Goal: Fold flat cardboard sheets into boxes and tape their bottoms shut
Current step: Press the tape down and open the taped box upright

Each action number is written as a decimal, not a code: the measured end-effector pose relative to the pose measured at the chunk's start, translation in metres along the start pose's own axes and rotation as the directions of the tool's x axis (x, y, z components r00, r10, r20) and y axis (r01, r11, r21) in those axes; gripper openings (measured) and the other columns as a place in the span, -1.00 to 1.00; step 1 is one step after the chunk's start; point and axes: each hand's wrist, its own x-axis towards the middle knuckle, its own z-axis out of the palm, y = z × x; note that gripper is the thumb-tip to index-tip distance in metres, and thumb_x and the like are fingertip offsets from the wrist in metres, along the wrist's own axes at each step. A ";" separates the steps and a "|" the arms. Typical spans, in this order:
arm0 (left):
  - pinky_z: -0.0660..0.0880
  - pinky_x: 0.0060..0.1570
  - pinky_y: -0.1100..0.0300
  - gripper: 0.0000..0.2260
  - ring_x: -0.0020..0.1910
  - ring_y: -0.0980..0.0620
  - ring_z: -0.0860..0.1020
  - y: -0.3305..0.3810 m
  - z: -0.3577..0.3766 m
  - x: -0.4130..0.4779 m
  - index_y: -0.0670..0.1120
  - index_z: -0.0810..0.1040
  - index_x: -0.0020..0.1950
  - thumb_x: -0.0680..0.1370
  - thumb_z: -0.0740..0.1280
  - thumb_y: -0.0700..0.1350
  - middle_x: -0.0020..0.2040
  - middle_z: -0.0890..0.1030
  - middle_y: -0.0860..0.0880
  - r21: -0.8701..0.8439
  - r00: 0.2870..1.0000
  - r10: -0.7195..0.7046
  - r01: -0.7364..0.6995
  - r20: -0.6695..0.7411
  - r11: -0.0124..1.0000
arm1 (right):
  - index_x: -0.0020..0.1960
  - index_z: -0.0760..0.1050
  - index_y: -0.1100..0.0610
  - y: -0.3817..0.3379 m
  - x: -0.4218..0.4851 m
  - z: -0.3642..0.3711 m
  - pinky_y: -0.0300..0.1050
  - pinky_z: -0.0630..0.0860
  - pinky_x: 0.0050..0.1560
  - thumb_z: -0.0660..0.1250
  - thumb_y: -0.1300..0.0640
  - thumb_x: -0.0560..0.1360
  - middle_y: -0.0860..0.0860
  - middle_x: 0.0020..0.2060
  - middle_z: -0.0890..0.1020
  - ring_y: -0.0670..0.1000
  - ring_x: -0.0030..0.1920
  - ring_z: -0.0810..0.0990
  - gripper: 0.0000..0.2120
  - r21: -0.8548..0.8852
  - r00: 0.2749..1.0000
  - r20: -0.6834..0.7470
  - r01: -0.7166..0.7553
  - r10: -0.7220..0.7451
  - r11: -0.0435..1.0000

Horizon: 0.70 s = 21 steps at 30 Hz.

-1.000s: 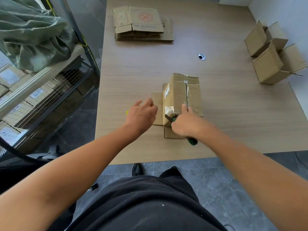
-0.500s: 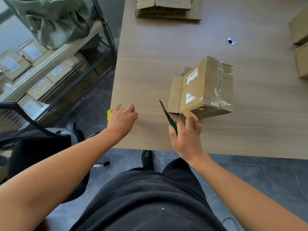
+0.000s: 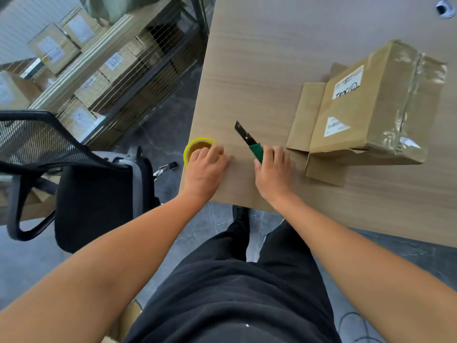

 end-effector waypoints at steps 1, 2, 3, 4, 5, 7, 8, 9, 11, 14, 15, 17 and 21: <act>0.35 -0.10 -0.01 -0.79 -0.18 -0.15 0.46 0.002 0.002 -0.002 -0.07 0.64 0.15 0.52 0.44 -0.21 0.08 0.54 -0.10 0.011 1.000 -0.020 0.020 -0.017 1.000 | 0.32 0.44 0.22 0.000 0.001 0.002 0.14 0.41 -0.03 0.38 0.06 0.54 0.20 0.13 0.49 0.27 0.05 0.47 -0.58 -0.005 1.000 0.000 -0.007 0.007 1.000; 0.33 -0.11 0.00 -0.76 -0.18 -0.14 0.46 0.004 0.004 -0.002 -0.05 0.64 0.17 0.51 0.45 -0.20 0.09 0.51 -0.08 0.017 0.998 -0.049 0.050 -0.033 0.999 | 0.35 0.43 0.21 -0.001 0.001 0.004 0.15 0.41 0.00 0.39 0.07 0.54 0.19 0.17 0.48 0.27 0.08 0.46 -0.56 -0.006 1.000 0.001 -0.013 0.013 1.000; 0.32 -0.12 0.00 -0.75 -0.18 -0.14 0.45 0.007 0.004 -0.002 -0.03 0.65 0.18 0.51 0.45 -0.19 0.09 0.46 -0.05 0.018 0.995 -0.087 0.088 -0.044 0.996 | 0.38 0.42 0.19 -0.001 0.002 0.004 0.16 0.40 0.05 0.38 0.07 0.54 0.18 0.20 0.46 0.26 0.12 0.43 -0.54 -0.006 1.000 0.000 -0.019 0.019 1.000; 0.32 -0.13 0.00 -0.75 -0.18 -0.14 0.45 0.010 0.006 -0.001 -0.02 0.65 0.18 0.51 0.45 -0.17 0.09 0.42 -0.02 0.018 0.991 -0.128 0.129 -0.044 0.992 | 0.40 0.40 0.17 -0.001 0.003 0.004 0.17 0.38 0.10 0.37 0.06 0.55 0.17 0.23 0.45 0.24 0.16 0.40 -0.53 -0.006 1.000 0.000 -0.022 0.022 1.000; 0.34 -0.13 0.00 -0.73 -0.17 -0.13 0.46 0.013 0.005 0.001 0.00 0.64 0.20 0.51 0.44 -0.15 0.09 0.41 -0.02 0.022 0.985 -0.170 0.171 -0.037 0.985 | 0.43 0.37 0.16 -0.001 0.005 0.004 0.19 0.35 0.17 0.34 0.06 0.57 0.15 0.26 0.43 0.22 0.20 0.37 -0.52 -0.009 1.000 0.003 -0.023 0.023 1.000; 0.37 -0.11 0.00 -0.59 -0.13 -0.12 0.46 0.021 0.001 0.005 0.03 0.57 0.34 0.49 0.45 -0.14 0.08 0.45 -0.05 0.030 0.965 -0.263 0.262 0.019 0.965 | 0.49 0.30 0.15 0.000 0.007 0.002 0.18 0.29 0.31 0.29 0.05 0.59 0.13 0.34 0.39 0.19 0.31 0.31 -0.49 -0.018 1.000 0.020 -0.016 0.017 1.000; 0.38 -0.09 -0.01 -0.51 -0.11 -0.12 0.46 0.025 -0.003 0.008 0.04 0.50 0.42 0.49 0.45 -0.13 0.07 0.47 -0.07 0.013 0.946 -0.318 0.317 0.068 0.948 | 0.51 0.27 0.16 0.000 0.008 0.001 0.17 0.25 0.38 0.28 0.05 0.60 0.13 0.39 0.36 0.19 0.38 0.29 -0.48 -0.018 0.999 0.034 -0.009 0.010 1.000; 0.38 -0.05 -0.03 -0.43 -0.07 -0.12 0.46 0.028 -0.008 0.012 0.06 0.41 0.50 0.50 0.45 -0.11 0.08 0.47 -0.08 -0.015 0.920 -0.371 0.376 0.130 0.927 | 0.53 0.24 0.17 0.000 0.008 0.000 0.16 0.20 0.44 0.26 0.05 0.60 0.13 0.43 0.33 0.20 0.46 0.24 -0.46 -0.010 0.999 0.050 -0.003 0.003 1.000; 0.33 0.15 -0.04 -0.34 0.08 -0.11 0.44 0.030 -0.016 0.021 0.12 0.26 0.58 0.52 0.42 -0.04 0.15 0.44 -0.06 -0.056 0.850 -0.467 0.493 0.246 0.868 | 0.57 0.17 0.19 -0.001 0.007 -0.004 0.13 0.08 0.54 0.24 0.03 0.61 0.15 0.51 0.26 0.20 0.55 0.13 -0.40 0.033 0.996 0.083 0.004 -0.006 0.999; 0.20 0.32 -0.03 -0.35 0.27 -0.08 0.36 0.027 -0.026 0.030 0.14 0.27 0.55 0.50 0.42 0.08 0.27 0.40 -0.01 -0.074 0.780 -0.533 0.583 0.327 0.809 | 0.58 0.17 0.23 -0.007 0.001 -0.023 0.10 0.04 0.58 0.24 0.05 0.61 0.16 0.53 0.24 0.20 0.57 0.10 -0.39 0.153 0.998 0.055 0.026 -0.035 0.988; 0.20 0.31 -0.03 -0.39 0.28 -0.09 0.36 0.027 -0.031 0.033 0.14 0.32 0.53 0.50 0.42 0.11 0.29 0.40 0.00 -0.079 0.790 -0.520 0.570 0.325 0.818 | 0.57 0.19 0.24 -0.009 -0.003 -0.033 0.10 0.07 0.58 0.25 0.06 0.60 0.16 0.52 0.27 0.20 0.57 0.12 -0.40 0.182 0.998 0.018 0.054 -0.058 0.982; 0.22 0.29 -0.03 -0.44 0.31 -0.10 0.34 0.030 -0.043 0.037 0.12 0.39 0.48 0.51 0.41 0.16 0.33 0.40 0.01 -0.096 0.819 -0.486 0.534 0.306 0.840 | 0.55 0.23 0.25 -0.011 -0.011 -0.060 0.09 0.10 0.57 0.26 0.08 0.59 0.15 0.50 0.32 0.18 0.57 0.13 -0.42 0.222 0.992 -0.064 0.123 -0.112 0.967; 0.21 0.34 -0.02 -0.50 0.40 -0.09 0.31 0.047 -0.067 0.062 0.07 0.44 0.45 0.54 0.39 0.15 0.39 0.42 0.02 -0.242 0.891 -0.386 0.440 0.240 0.865 | 0.53 0.29 0.23 0.001 -0.021 -0.125 -0.08 0.00 0.59 0.23 0.08 0.62 0.10 0.51 0.34 0.10 0.60 0.07 -0.48 0.295 0.969 -0.206 0.192 -0.134 0.936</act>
